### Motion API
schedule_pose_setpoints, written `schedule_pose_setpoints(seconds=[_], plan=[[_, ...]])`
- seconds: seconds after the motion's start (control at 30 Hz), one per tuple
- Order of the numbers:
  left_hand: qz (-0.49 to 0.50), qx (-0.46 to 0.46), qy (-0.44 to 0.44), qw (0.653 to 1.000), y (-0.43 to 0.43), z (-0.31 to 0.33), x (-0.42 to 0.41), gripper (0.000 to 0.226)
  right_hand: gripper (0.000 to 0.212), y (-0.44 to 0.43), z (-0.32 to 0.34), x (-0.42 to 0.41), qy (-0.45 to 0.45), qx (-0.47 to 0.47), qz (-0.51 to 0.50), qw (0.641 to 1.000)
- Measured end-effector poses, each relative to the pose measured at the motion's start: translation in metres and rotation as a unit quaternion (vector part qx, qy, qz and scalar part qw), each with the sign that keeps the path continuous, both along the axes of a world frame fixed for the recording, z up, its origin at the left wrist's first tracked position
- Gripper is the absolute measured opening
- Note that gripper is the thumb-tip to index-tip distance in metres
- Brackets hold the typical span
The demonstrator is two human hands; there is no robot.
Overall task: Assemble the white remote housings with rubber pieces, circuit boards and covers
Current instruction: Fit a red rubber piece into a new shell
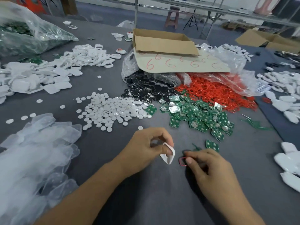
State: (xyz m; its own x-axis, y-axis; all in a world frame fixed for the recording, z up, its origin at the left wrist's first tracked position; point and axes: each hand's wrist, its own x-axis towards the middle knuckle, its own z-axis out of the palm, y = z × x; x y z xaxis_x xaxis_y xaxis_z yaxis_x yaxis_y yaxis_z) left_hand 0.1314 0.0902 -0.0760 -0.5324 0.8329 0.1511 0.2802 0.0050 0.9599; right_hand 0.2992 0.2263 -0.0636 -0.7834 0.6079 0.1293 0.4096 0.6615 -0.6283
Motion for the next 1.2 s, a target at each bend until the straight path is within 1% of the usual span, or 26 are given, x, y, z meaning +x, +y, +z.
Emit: schedule_pose_setpoints(seconds=[0.07, 0.17, 0.23, 0.33, 0.4, 0.47, 0.5, 0.53, 0.6, 0.7, 0.77, 0.8, 0.83, 0.9, 0.93, 1.0, 1.07, 1.13, 1.2], plan=[[-0.021, -0.005, -0.017, 1.0, -0.004, 0.001, -0.004, 0.007, 0.025, 0.0, 0.003, 0.001, -0.016, 0.01, 0.035, 0.999], [-0.034, -0.034, -0.01, 0.999, -0.008, 0.003, -0.013, 0.009, 0.03, -0.001, 0.005, 0.001, -0.036, 0.022, 0.082, 0.996], [-0.046, -0.055, 0.0, 0.997, -0.012, 0.004, -0.016, 0.016, 0.031, -0.003, 0.006, 0.0, -0.029, 0.03, 0.083, 0.996], [-0.052, -0.074, 0.016, 0.996, -0.015, 0.006, -0.02, 0.031, 0.033, -0.004, 0.005, 0.0, -0.009, 0.025, 0.053, 0.998], [-0.043, -0.081, 0.059, 0.994, -0.017, 0.007, -0.023, 0.035, 0.032, -0.006, 0.005, -0.001, 0.002, 0.027, 0.053, 0.998], [-0.035, -0.081, 0.148, 0.985, -0.019, 0.008, -0.026, 0.033, 0.032, -0.008, 0.006, -0.002, 0.005, 0.025, 0.063, 0.998], [-0.032, -0.075, 0.179, 0.98, -0.019, 0.009, -0.027, 0.032, 0.032, -0.008, 0.007, -0.003, 0.004, 0.021, 0.065, 0.998], [-0.031, -0.069, 0.19, 0.979, -0.02, 0.01, -0.029, 0.032, 0.031, -0.009, 0.008, -0.004, 0.002, 0.016, 0.067, 0.998], [-0.039, -0.069, 0.182, 0.98, -0.022, 0.009, -0.033, 0.034, 0.028, -0.009, 0.01, -0.005, -0.003, 0.003, 0.072, 0.997], [-0.056, -0.1, 0.176, 0.978, -0.026, 0.008, -0.037, 0.041, 0.024, -0.012, 0.013, -0.006, -0.002, -0.03, 0.077, 0.997], [-0.02, -0.091, 0.17, 0.981, -0.027, 0.011, -0.038, 0.043, 0.026, -0.015, 0.014, -0.009, 0.019, -0.06, 0.077, 0.995], [0.004, -0.069, 0.154, 0.986, -0.026, 0.014, -0.035, 0.041, 0.028, -0.016, 0.014, -0.012, 0.036, -0.082, 0.074, 0.993], [0.008, -0.042, 0.117, 0.992, -0.024, 0.017, -0.031, 0.034, 0.029, -0.018, 0.015, -0.016, 0.053, -0.106, 0.073, 0.99], [-0.042, -0.02, 0.034, 0.998, -0.019, 0.024, -0.019, 0.023, 0.028, -0.021, 0.017, -0.026, 0.077, -0.134, 0.072, 0.985], [-0.055, -0.014, 0.016, 0.998, -0.016, 0.026, -0.013, 0.022, 0.027, -0.023, 0.018, -0.031, 0.087, -0.132, 0.07, 0.985], [-0.029, 0.011, -0.014, 0.999, -0.015, 0.025, -0.011, 0.019, 0.027, -0.027, 0.02, -0.038, 0.122, -0.138, 0.064, 0.981], [-0.002, 0.023, -0.053, 0.998, -0.016, 0.024, -0.017, 0.015, 0.032, -0.03, 0.021, -0.043, 0.181, -0.18, 0.056, 0.965], [-0.016, 0.01, -0.061, 0.998, -0.018, 0.024, -0.019, 0.009, 0.035, -0.032, 0.019, -0.046, 0.235, -0.216, 0.044, 0.947], [-0.033, 0.005, -0.073, 0.997, -0.017, 0.023, -0.018, 0.009, 0.034, -0.032, 0.017, -0.049, 0.268, -0.251, 0.04, 0.929]])
